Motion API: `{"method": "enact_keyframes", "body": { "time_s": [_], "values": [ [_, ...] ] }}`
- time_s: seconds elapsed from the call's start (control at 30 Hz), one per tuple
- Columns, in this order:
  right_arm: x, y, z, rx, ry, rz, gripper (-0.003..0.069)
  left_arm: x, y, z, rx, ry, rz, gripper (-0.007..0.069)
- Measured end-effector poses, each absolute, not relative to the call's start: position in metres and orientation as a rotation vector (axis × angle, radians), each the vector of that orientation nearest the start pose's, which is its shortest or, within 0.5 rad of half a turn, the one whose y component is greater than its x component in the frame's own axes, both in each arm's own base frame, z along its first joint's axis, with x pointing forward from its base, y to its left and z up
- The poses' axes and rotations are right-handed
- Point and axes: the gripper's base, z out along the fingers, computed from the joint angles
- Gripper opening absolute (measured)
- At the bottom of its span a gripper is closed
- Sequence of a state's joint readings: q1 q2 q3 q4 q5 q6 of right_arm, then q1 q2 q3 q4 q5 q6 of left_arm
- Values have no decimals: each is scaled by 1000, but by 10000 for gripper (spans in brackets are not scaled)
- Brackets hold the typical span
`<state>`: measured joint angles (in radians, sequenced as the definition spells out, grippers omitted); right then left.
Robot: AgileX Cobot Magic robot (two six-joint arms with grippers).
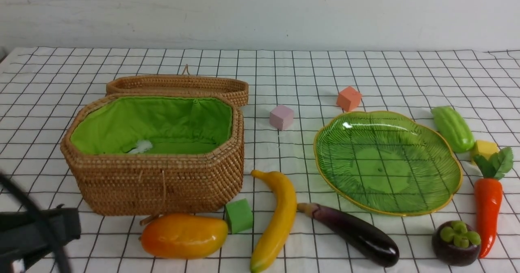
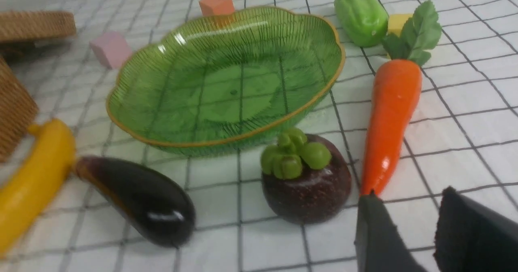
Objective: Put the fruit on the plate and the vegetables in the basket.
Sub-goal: Grab the mango with your left arm and place it on the right plate
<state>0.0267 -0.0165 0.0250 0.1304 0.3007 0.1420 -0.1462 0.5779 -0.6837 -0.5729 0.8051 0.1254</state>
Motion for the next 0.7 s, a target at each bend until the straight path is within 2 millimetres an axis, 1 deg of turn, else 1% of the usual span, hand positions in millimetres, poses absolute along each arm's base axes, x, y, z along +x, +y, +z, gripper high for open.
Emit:
{"method": "enact_keyframes", "body": {
  "time_s": [0.1, 0.13, 0.17, 0.2, 0.27, 0.3, 0.33, 0.4, 0.43, 0.47, 0.5, 0.53, 0.57, 0.63, 0.7],
  "values": [
    [56, 6, 191, 385, 1631, 467, 242, 106, -53, 342, 153, 2184, -672, -13],
    [56, 6, 192, 390, 1622, 471, 242, 108, -54, 342, 162, 2194, -670, -13],
    [56, 5, 197, 469, 1550, 556, 242, 111, -55, 342, 219, 2213, -653, -13],
    [56, 4, 201, 518, 1488, 607, 242, 113, -56, 342, 262, 2227, -641, -13],
    [56, 2, 205, 588, 1422, 677, 242, 115, -57, 340, 307, 2254, -634, -13],
    [56, 2, 205, 595, 1420, 685, 242, 116, -57, 340, 313, 2257, -633, -13],
    [56, 2, 206, 635, 1411, 732, 237, 116, -58, 338, 325, 2271, -633, -13],
    [53, 8, 213, 637, 1482, 796, 213, 117, -58, 337, 349, 2285, -629, -13],
    [53, 9, 215, 632, 1491, 801, 213, 117, -58, 336, 355, 2288, -626, -13],
    [46, 16, 232, 540, 1587, 828, 185, 116, -60, 335, 411, 2305, -611, -13],
    [41, 20, 245, 457, 1644, 826, 167, 116, -62, 335, 456, 2318, -599, -13],
    [40, 21, 247, 431, 1662, 816, 164, 116, -62, 335, 464, 2322, -598, -13],
    [31, 27, 272, 243, 1770, 796, 136, 117, -65, 335, 557, 2337, -562, -13],
    [24, 32, 294, 42, 1865, 762, 118, 121, -71, 335, 672, 2361, -524, -13],
    [16, 37, 323, -173, 1940, 743, 108, 126, -78, 334, 784, 2384, -474, -13]
  ]
}}
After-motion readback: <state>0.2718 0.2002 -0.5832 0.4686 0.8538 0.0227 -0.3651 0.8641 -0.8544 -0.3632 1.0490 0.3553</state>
